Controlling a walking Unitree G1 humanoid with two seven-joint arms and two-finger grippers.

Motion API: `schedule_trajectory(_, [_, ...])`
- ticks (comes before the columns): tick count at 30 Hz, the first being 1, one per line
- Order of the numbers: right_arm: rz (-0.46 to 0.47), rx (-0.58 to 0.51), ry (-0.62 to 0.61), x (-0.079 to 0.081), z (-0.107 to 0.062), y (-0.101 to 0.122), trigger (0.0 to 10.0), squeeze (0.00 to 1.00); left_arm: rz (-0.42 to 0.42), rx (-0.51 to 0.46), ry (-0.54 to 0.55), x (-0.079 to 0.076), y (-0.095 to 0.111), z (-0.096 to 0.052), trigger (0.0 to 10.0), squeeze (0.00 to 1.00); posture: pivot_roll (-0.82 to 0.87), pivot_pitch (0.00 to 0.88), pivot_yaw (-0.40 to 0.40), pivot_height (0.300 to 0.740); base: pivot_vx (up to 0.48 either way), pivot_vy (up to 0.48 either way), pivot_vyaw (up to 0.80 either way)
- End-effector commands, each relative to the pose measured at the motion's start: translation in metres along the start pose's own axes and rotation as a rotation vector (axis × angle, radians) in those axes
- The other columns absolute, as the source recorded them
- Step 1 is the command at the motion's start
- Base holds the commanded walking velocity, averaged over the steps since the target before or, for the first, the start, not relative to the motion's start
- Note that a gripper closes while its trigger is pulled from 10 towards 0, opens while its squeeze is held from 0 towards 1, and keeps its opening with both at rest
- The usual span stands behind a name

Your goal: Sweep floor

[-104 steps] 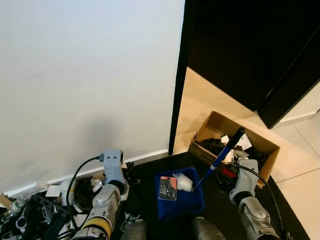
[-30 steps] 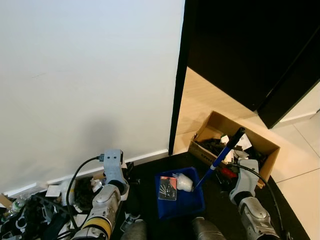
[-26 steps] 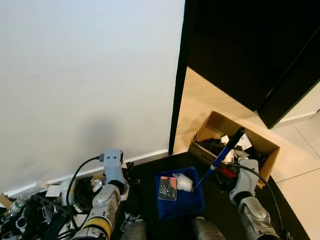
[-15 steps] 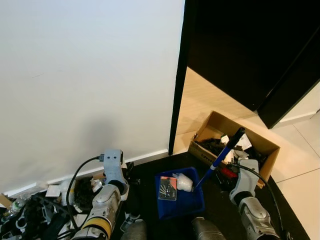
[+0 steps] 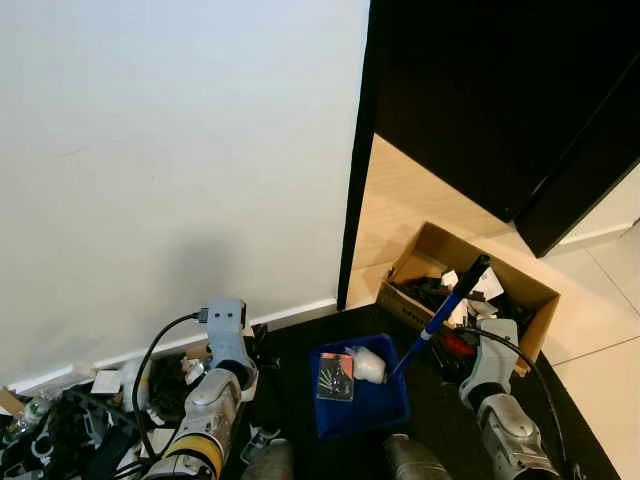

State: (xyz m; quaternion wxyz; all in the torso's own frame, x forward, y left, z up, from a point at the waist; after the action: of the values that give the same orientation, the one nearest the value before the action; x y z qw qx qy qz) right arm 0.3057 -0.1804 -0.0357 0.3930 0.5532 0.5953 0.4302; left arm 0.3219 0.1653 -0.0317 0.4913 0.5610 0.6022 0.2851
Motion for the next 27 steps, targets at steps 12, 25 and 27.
schedule_trajectory(12, [0.005, 0.025, -0.009, -0.003, -0.0032, -0.0065, 10.0, 0.0, -0.022, 0.032, 0.009, 0.0004, -0.0143, -0.0055, 10.0, 0.0, 0.03, 0.175, -0.015, 0.74, 0.0, 0.0, 0.0])
schedule_trajectory(25, [0.005, 0.025, -0.009, -0.0026, -0.0029, -0.0063, 10.0, 0.0, -0.022, 0.032, 0.009, 0.0007, -0.014, -0.0054, 10.0, 0.0, 0.03, 0.175, -0.016, 0.74, 0.0, 0.0, 0.0])
schedule_trajectory(27, [0.005, 0.025, -0.009, -0.0026, -0.0029, -0.0063, 10.0, 0.0, -0.022, 0.032, 0.009, 0.0007, -0.014, -0.0054, 10.0, 0.0, 0.03, 0.175, -0.016, 0.74, 0.0, 0.0, 0.0])
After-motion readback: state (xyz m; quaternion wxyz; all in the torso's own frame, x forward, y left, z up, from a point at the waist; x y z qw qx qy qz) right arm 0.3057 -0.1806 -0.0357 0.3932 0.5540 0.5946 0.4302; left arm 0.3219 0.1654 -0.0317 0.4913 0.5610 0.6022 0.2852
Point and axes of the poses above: a point about 5 cm out from each wrist's last joint towards the gripper, its own z axis pointing out of the wrist towards the gripper, its own y axis along the axis of the wrist's last joint, x = y × z, the point moved 6 cm from there along z, pointing out of the wrist towards the gripper, and after that the axes turned 4 degrees about -z, right-handed, at the moved point
